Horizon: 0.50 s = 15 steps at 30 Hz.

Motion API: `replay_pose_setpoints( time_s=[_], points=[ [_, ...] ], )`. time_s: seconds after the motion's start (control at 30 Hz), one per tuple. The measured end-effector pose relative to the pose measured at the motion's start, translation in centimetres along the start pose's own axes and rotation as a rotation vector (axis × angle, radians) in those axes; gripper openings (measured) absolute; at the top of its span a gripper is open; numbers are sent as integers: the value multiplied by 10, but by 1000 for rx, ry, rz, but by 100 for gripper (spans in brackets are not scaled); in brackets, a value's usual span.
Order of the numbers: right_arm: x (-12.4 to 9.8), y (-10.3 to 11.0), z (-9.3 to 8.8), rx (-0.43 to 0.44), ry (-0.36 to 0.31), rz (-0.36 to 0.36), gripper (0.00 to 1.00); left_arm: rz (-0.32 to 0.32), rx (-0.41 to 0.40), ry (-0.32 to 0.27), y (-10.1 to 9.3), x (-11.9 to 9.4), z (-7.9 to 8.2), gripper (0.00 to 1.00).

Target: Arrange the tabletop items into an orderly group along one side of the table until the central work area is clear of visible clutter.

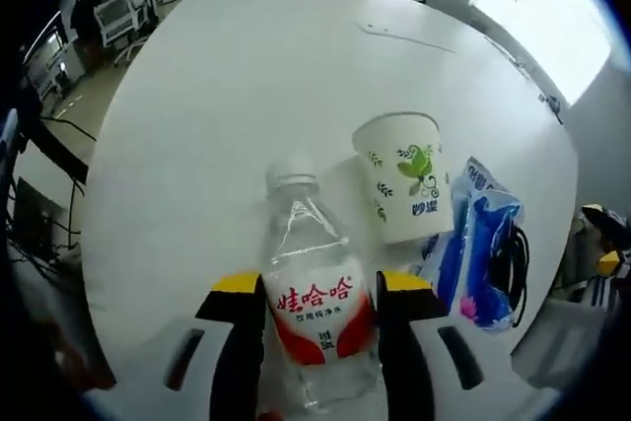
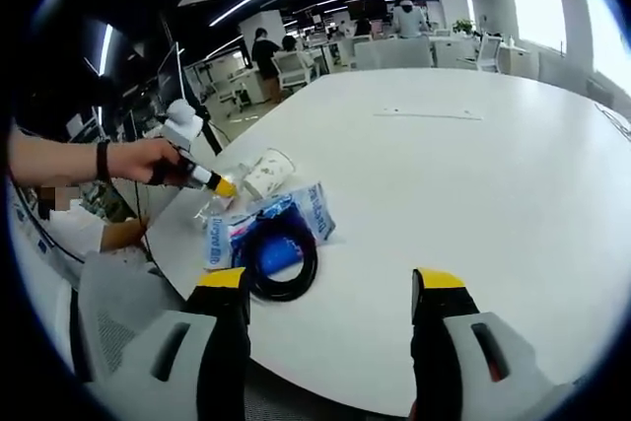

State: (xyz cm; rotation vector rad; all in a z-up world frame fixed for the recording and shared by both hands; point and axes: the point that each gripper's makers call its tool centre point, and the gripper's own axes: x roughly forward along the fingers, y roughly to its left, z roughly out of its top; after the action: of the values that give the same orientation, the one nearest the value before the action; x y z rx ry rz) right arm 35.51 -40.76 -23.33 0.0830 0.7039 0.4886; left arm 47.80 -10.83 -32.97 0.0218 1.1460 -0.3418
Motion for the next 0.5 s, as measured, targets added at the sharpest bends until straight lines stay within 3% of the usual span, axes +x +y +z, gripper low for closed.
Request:
replay_pose_setpoints(
  time_s=[0.5],
  points=[
    [4,4,2,4,-7,1,64,5,-133,12,-1,-11,-13,41]
  ],
)
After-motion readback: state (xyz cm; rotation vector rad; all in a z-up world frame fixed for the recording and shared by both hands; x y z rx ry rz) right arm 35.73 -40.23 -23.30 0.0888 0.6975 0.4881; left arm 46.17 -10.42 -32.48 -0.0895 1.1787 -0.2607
